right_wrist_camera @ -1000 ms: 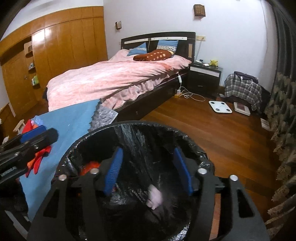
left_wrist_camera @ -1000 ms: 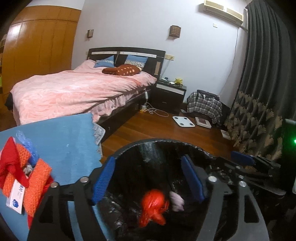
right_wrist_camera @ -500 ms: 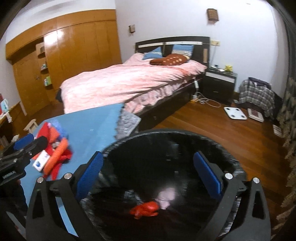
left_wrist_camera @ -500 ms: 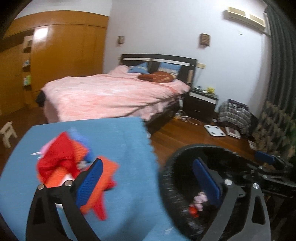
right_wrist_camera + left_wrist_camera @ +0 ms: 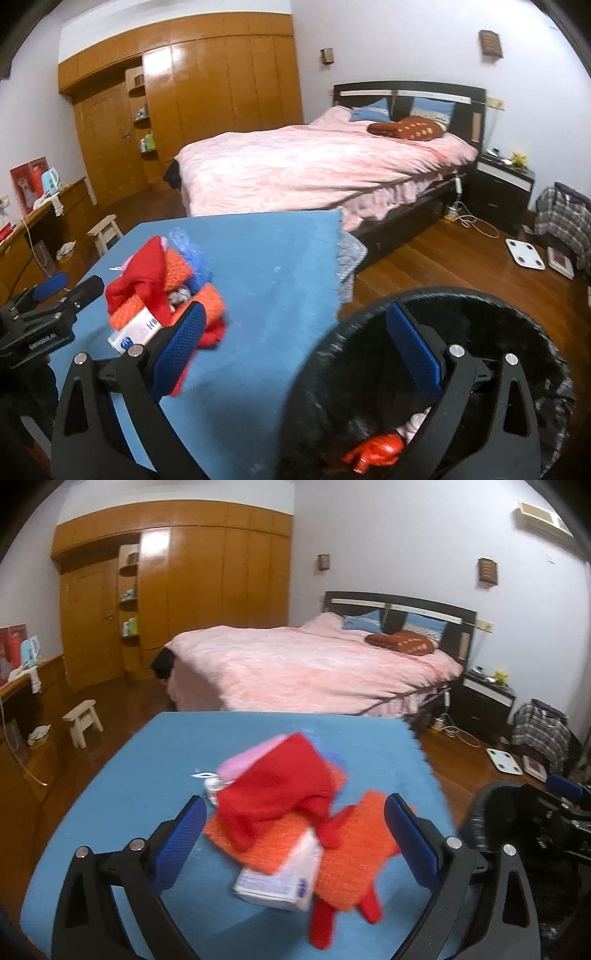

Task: Collect trash
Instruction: 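Move both tools back from the bin to the pile, then grasp the red cloth with left tool while right tool grasps an orange mesh sleeve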

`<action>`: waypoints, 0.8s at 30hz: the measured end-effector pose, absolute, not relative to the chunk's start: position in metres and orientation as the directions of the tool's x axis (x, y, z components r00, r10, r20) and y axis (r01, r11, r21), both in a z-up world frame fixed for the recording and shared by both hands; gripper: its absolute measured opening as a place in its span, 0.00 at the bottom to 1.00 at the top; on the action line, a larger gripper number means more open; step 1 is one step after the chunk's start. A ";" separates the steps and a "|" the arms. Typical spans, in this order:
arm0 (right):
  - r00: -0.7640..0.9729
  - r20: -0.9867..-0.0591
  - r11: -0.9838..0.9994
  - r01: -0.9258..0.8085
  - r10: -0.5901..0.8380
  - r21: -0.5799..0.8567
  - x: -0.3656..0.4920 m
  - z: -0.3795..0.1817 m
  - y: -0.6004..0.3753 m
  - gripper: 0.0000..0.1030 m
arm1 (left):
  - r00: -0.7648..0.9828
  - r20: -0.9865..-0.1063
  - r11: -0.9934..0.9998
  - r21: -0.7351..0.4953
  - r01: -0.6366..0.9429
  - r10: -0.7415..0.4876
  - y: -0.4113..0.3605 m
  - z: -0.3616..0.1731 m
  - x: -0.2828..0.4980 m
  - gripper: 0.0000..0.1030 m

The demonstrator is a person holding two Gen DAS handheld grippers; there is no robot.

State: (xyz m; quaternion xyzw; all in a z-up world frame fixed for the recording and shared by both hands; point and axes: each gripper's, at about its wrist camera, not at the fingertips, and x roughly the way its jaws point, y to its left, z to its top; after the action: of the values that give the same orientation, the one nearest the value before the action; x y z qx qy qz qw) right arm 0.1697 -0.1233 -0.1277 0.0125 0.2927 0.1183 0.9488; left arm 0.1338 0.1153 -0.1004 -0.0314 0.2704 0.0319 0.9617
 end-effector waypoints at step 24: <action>0.769 -0.598 0.972 -0.217 0.226 0.088 0.229 -0.158 -0.087 0.93 | 0.797 -0.602 0.997 -0.034 -0.076 0.041 0.114 -0.150 0.206 0.60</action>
State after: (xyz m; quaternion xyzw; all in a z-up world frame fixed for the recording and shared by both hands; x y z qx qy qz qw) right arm 0.2286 -0.0867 -0.1583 0.0067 0.3186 0.1177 0.9405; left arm 0.2056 0.1136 -0.1499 -0.0280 0.3167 0.0309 0.9476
